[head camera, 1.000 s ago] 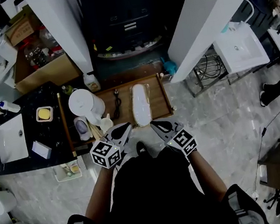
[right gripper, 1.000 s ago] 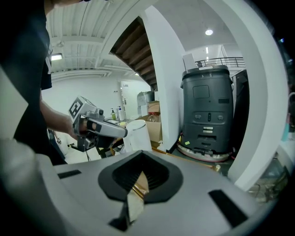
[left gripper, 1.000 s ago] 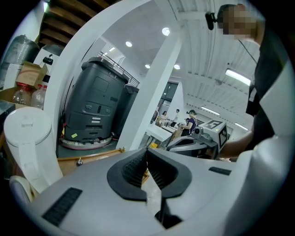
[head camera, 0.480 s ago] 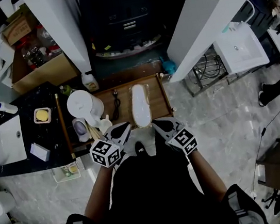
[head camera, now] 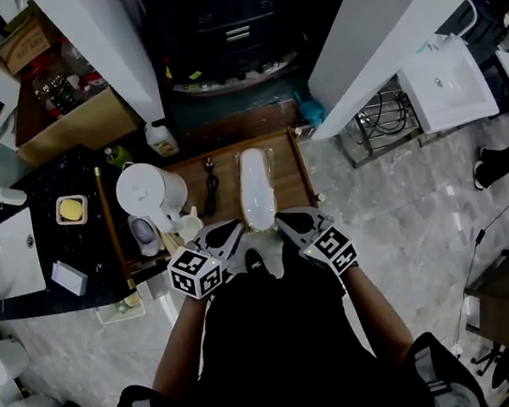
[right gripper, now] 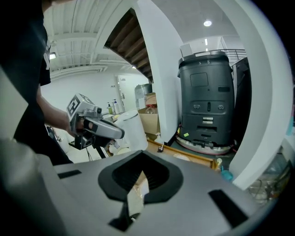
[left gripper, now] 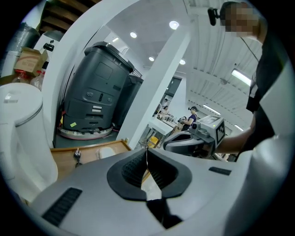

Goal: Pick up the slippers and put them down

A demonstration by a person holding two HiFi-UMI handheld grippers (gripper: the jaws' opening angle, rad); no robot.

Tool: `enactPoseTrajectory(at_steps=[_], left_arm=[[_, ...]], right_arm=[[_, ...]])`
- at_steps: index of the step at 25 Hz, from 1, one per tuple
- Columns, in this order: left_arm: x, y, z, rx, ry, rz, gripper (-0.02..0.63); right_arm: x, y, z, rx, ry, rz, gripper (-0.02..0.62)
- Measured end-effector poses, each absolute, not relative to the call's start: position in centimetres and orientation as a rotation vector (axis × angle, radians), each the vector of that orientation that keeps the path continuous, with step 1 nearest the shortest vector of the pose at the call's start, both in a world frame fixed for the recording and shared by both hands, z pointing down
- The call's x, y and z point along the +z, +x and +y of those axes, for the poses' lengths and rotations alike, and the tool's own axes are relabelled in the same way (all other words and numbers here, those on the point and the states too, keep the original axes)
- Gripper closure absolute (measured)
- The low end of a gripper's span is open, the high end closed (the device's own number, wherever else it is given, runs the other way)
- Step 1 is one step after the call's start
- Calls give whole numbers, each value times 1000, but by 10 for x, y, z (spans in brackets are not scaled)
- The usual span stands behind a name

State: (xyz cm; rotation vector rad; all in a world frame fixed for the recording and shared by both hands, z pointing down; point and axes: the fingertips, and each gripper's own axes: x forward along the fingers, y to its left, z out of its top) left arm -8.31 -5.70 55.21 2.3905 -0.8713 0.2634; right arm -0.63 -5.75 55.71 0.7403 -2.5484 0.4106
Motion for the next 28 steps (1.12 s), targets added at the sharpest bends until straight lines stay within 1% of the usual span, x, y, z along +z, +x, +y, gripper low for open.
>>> enactPoseTrajectory(at_steps=[22, 23, 26, 27, 28], left_arm=[[659, -60, -87, 417, 2219, -726, 592], [665, -60, -89, 423, 2210, -725, 591], [683, -59, -92, 448, 2192, -732, 589], [689, -59, -93, 457, 2186, -737, 580], [695, -59, -95, 464, 2178, -740, 550]], right_arm=[[657, -4, -87, 623, 608, -2422, 581], [663, -4, -88, 642, 605, -2412, 573], [684, -5, -88, 725, 581, -2379, 504], [689, -6, -88, 739, 571, -2372, 488], [694, -7, -89, 749, 565, -2365, 480]])
